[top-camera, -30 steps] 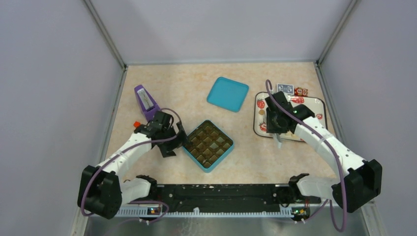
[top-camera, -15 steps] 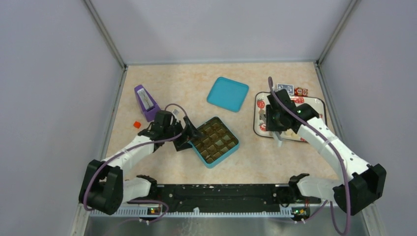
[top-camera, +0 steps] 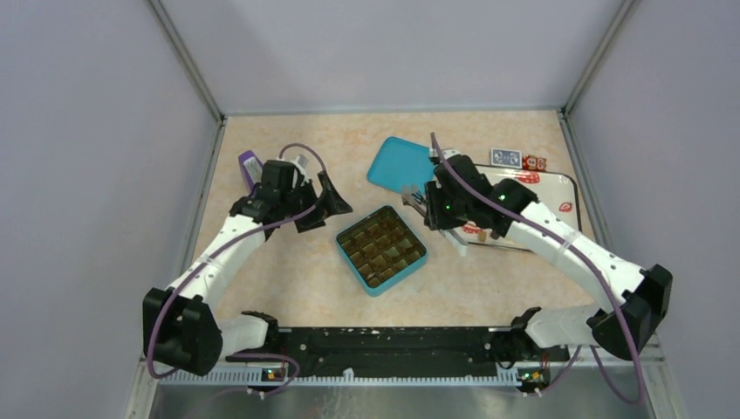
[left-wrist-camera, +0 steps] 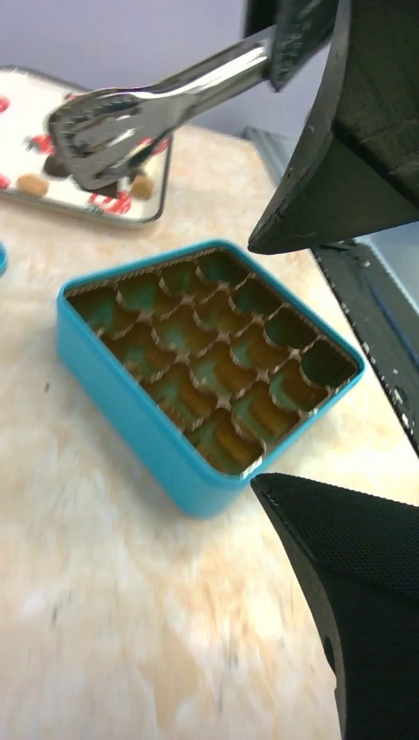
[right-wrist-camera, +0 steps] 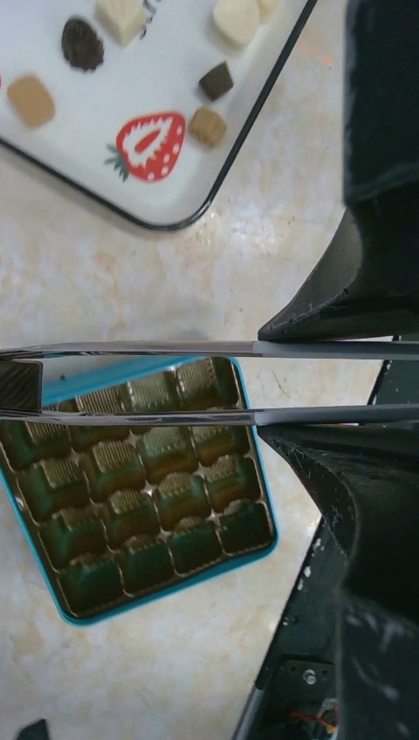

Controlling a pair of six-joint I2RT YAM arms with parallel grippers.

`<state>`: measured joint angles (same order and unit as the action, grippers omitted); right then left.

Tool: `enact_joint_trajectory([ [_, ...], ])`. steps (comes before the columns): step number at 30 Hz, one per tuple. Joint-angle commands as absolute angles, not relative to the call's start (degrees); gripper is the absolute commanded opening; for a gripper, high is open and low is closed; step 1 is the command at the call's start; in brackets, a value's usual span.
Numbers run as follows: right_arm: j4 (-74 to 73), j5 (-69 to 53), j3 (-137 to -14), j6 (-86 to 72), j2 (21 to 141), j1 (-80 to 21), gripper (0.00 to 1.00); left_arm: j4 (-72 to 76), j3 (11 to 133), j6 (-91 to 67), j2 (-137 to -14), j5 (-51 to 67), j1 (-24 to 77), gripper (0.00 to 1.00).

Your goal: Pack the chocolate

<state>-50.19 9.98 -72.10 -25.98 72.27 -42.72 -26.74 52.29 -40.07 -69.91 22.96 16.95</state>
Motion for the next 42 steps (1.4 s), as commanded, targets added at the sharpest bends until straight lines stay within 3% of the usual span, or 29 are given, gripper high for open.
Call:
enact_joint_trajectory([
  [1, -43.7, 6.5, -74.4, -27.6, 74.5, -47.0, 0.09, -33.1, 53.5, -36.3, -69.1, 16.0, 12.4, 0.99],
  [9, -39.3, 7.3, -72.8, -29.0, 78.7, -52.0, 0.09, -26.4, 46.0, -40.9, -66.3, 26.6, 2.2, 0.98],
  [26, -38.0, 5.7, -71.9, -29.4, 83.5, -53.8, 0.12, -29.3, 47.5, -37.9, -66.3, 23.3, 1.8, 0.98],
  [34, -39.0, 7.5, -72.3, -29.5, 83.8, -53.7, 0.29, -29.5, 47.5, -37.3, -66.3, 23.2, 1.8, 0.98],
  [42, -39.5, 7.7, -72.7, -29.5, 83.4, -53.7, 0.33, -29.2, 47.5, -37.3, -66.3, 23.7, 1.8, 0.98],
])
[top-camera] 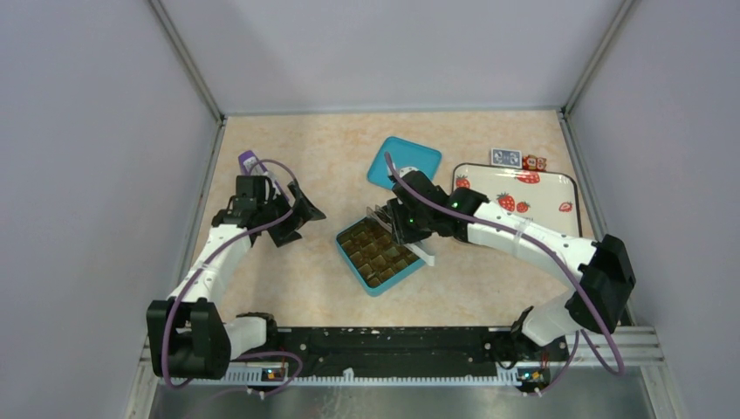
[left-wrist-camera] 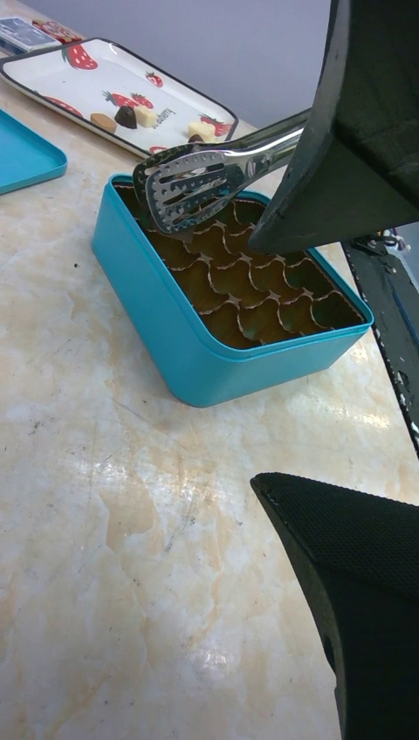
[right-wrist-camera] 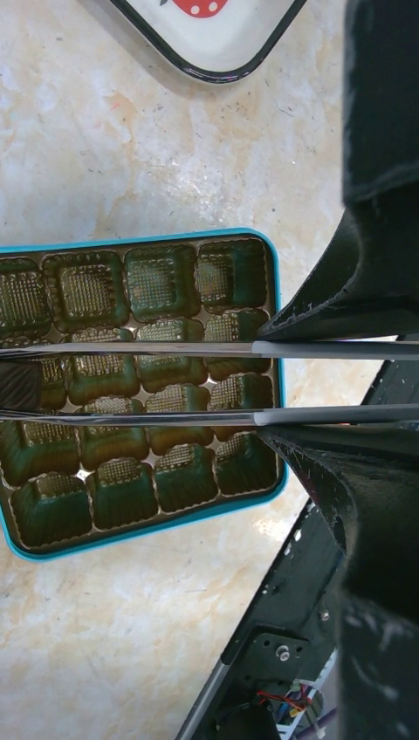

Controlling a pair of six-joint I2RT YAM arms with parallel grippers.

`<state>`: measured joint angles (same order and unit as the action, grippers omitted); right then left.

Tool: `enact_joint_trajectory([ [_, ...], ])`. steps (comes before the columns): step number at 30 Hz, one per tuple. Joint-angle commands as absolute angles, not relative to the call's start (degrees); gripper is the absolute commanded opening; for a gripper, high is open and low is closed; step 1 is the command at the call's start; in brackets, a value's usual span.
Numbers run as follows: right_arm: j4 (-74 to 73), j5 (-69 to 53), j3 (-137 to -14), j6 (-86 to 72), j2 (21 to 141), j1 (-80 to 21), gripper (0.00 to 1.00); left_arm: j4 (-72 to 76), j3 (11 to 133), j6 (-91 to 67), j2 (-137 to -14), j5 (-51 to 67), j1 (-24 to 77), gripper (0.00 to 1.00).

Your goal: Pack the chocolate

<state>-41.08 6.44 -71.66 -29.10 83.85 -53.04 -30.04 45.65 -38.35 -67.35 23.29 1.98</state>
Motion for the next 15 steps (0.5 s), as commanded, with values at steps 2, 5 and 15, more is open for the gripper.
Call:
enact_joint_trajectory([
  [2, -39.6, 7.8, -72.7, -29.5, 83.5, -53.8, 0.35, -29.2, 47.5, -37.2, -66.5, 24.1, 1.8, 0.98],
  [5, -39.7, 7.7, -72.8, -29.4, 83.6, -53.7, 0.36, -29.3, 47.5, -37.0, -66.6, 24.3, 1.8, 0.98],
  [15, -39.9, 7.9, -72.8, -29.6, 82.5, -53.8, 0.36, -29.0, 47.5, -37.2, -66.6, 24.9, 1.8, 0.98],
])
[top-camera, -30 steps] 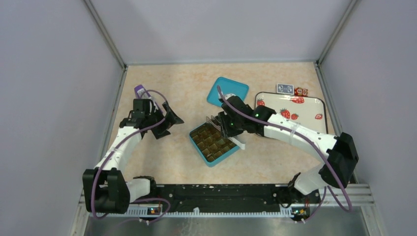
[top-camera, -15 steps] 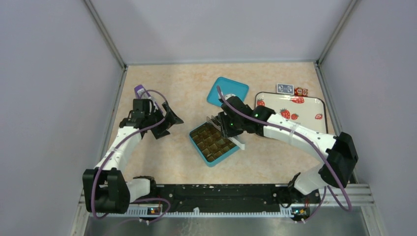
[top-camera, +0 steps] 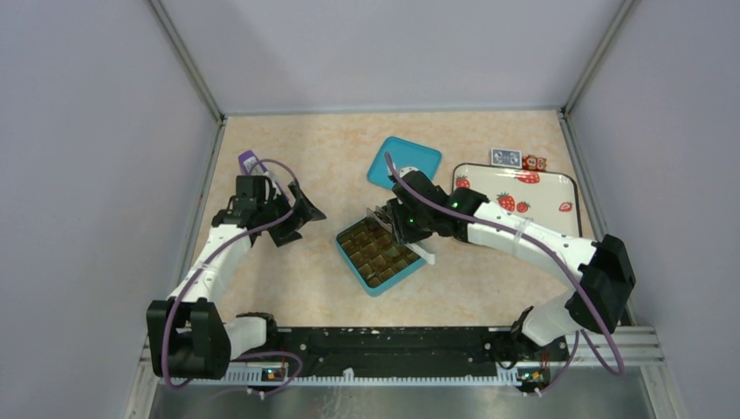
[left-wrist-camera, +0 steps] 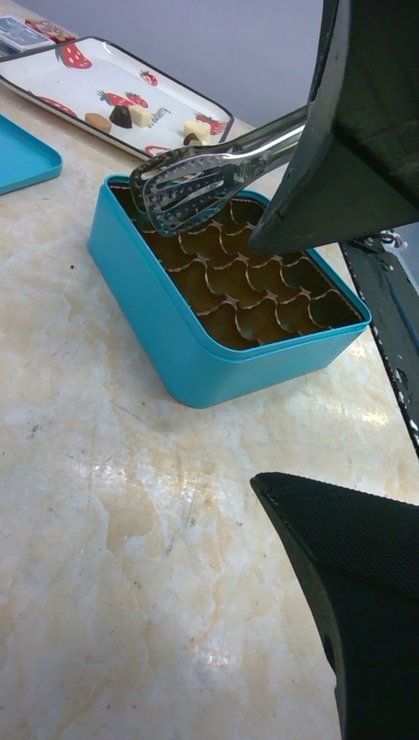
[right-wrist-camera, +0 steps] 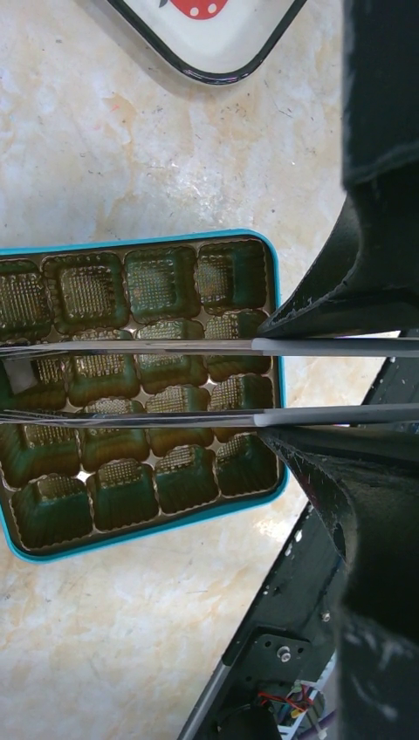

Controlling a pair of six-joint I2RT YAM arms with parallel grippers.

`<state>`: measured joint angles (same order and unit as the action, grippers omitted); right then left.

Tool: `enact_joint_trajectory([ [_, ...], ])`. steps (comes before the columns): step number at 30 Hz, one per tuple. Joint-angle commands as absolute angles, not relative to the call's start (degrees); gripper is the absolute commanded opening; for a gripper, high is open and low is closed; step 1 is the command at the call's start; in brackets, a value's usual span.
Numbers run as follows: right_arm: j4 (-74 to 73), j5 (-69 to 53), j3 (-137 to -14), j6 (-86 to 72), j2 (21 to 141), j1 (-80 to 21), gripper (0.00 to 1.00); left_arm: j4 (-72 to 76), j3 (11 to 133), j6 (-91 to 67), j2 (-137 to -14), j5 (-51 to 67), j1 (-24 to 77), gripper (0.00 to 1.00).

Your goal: Pack the chocolate

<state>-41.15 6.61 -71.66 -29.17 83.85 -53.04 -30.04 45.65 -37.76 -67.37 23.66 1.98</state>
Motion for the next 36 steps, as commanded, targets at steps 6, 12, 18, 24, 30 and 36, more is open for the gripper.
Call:
enact_joint_trajectory([
  [6, -40.8, 13.3, -74.4, -28.9, 78.2, -53.6, 0.22, -29.0, 48.3, -37.1, -66.7, 25.3, 1.8, 0.98],
  [12, -43.4, 17.5, -74.3, -27.3, 73.7, -48.1, 0.18, -28.7, 48.8, -37.1, -67.3, 27.0, 1.8, 0.98],
  [18, -45.6, 17.2, -67.6, -25.4, 68.9, -33.9, 0.25, -28.5, 48.8, -36.8, -68.1, 27.7, 1.8, 0.98],
  [24, -45.1, 16.2, -61.8, -22.8, 67.8, -26.0, 0.29, -28.7, 50.0, -36.5, -69.2, 27.6, 1.8, 0.98],
  [30, -43.6, 16.0, -60.1, -22.5, 69.6, -25.4, 0.35, -28.3, 49.9, -36.7, -70.0, 27.8, 1.8, 0.97],
  [36, -42.4, 16.2, -60.0, -22.1, 71.3, -25.4, 0.39, -28.0, 49.5, -36.9, -70.3, 27.5, 1.8, 0.97],
])
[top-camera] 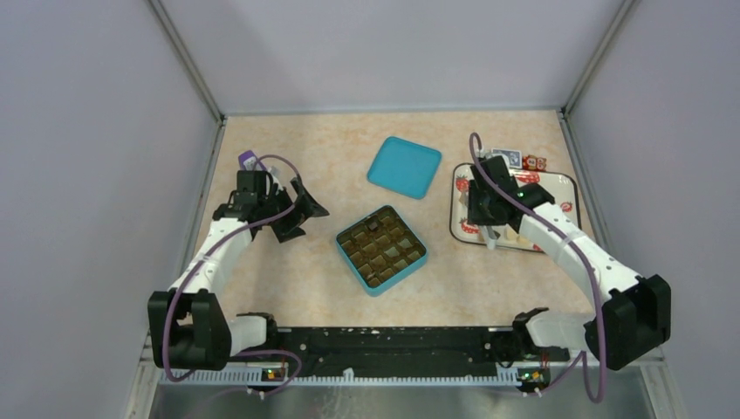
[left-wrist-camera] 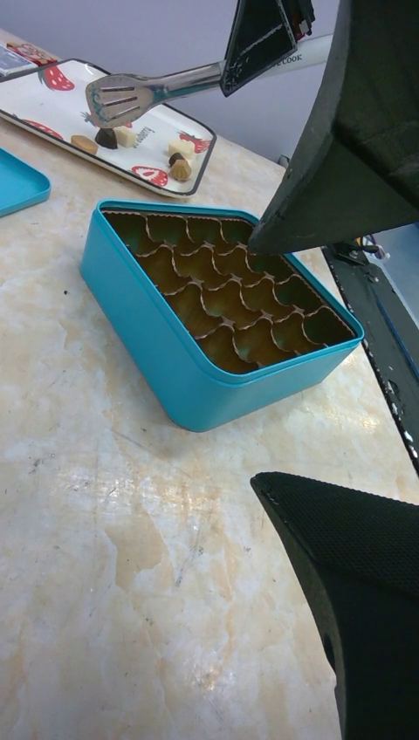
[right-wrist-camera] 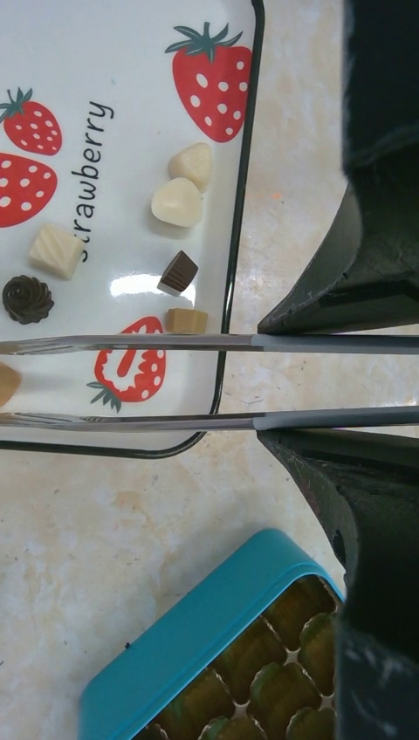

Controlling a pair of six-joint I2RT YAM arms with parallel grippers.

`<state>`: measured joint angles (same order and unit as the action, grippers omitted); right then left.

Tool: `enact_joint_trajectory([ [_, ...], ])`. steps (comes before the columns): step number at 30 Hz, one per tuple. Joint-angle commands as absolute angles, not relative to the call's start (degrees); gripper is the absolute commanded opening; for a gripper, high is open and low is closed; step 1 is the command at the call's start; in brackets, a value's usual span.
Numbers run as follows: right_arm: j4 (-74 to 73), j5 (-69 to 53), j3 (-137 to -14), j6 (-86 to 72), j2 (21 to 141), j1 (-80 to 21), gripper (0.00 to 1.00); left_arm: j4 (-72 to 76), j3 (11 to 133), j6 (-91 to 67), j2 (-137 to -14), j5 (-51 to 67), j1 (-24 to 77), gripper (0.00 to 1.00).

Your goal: Pack the chocolate

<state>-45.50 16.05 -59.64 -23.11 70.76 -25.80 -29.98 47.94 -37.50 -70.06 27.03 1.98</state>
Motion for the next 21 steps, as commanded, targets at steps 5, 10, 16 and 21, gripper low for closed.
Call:
enact_joint_trajectory([
  [5, -41.4, 16.6, -60.2, -21.9, 73.2, -25.4, 0.40, -27.9, 49.5, -36.9, -70.6, 27.4, 1.8, 0.97],
  [10, -39.9, 16.6, -60.1, -21.9, 75.0, -25.4, 0.40, -27.8, 49.4, -36.8, -70.6, 26.8, 1.8, 0.97],
  [16, -39.6, 17.6, -60.7, -22.2, 77.4, -25.4, 0.41, -27.6, 49.4, -36.8, -70.6, 26.6, 1.8, 0.97],
  [21, -39.5, 18.0, -60.7, -22.5, 78.6, -25.4, 0.43, -26.9, 49.0, -37.0, -70.7, 26.9, 1.8, 0.97],
])
